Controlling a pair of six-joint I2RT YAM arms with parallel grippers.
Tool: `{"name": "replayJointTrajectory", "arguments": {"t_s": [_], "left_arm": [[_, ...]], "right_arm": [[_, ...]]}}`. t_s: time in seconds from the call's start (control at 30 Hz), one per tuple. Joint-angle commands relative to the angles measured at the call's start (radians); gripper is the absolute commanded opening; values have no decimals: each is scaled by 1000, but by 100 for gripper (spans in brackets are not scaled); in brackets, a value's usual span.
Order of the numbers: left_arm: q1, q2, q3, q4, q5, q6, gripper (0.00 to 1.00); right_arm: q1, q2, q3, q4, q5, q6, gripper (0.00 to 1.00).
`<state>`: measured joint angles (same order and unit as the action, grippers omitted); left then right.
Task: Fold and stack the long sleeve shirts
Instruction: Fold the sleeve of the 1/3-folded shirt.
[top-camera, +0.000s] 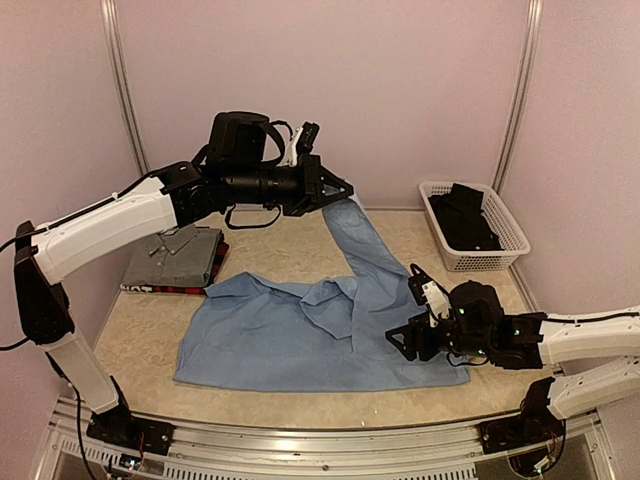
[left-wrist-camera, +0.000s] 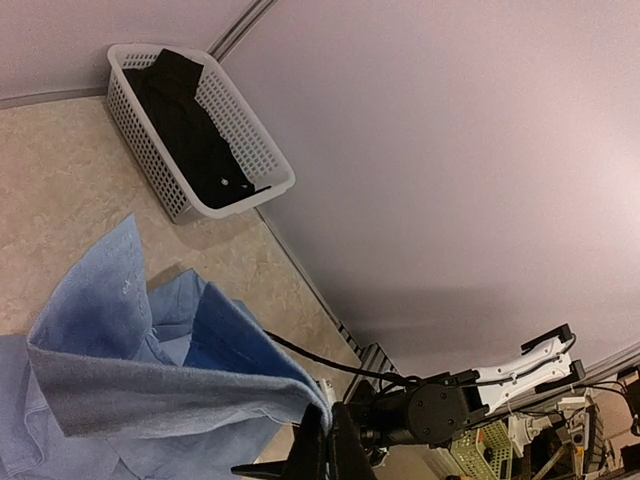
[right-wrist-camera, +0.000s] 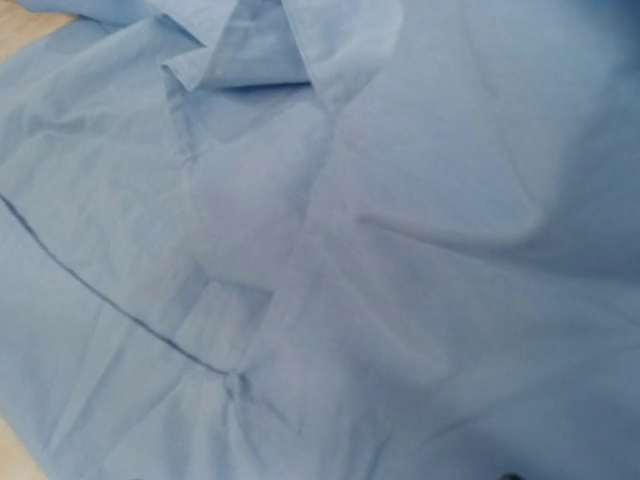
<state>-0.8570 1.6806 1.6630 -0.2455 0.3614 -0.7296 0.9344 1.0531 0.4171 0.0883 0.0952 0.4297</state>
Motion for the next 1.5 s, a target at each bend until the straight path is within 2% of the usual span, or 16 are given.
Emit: {"name": "replayJointTrajectory", "arguments": {"t_s": [0.0,0.27,0.5,0.83,0.97,1.17,1.3,1.47], "left_arm": [[3,-5,33,11,34,-7,0],[-22,-65,-50,34,28,-20,0],[-41,-98,-118,61,22,-32,0],[-68,-112,-203,104,-2,-58,0],[-78,-124,-242,124,-8,-71,0],[-84,-150,-287,135,-15,-80,0],[-106,-179,-311,117,-29,-67,0],[-144,-218,-388,54,-54,-50,0]], "right_arm": [[10,69,2,147,44,-46,72],[9,270,100,185,157,-62,71],[9,403,171,220,183,-87,68],[-2,498,192,232,436,-15,72],[-2,457,148,256,472,2,74],[-2,290,32,232,391,17,76],[-2,113,-39,102,344,58,78],[-3,-90,-50,-115,356,114,79]]}}
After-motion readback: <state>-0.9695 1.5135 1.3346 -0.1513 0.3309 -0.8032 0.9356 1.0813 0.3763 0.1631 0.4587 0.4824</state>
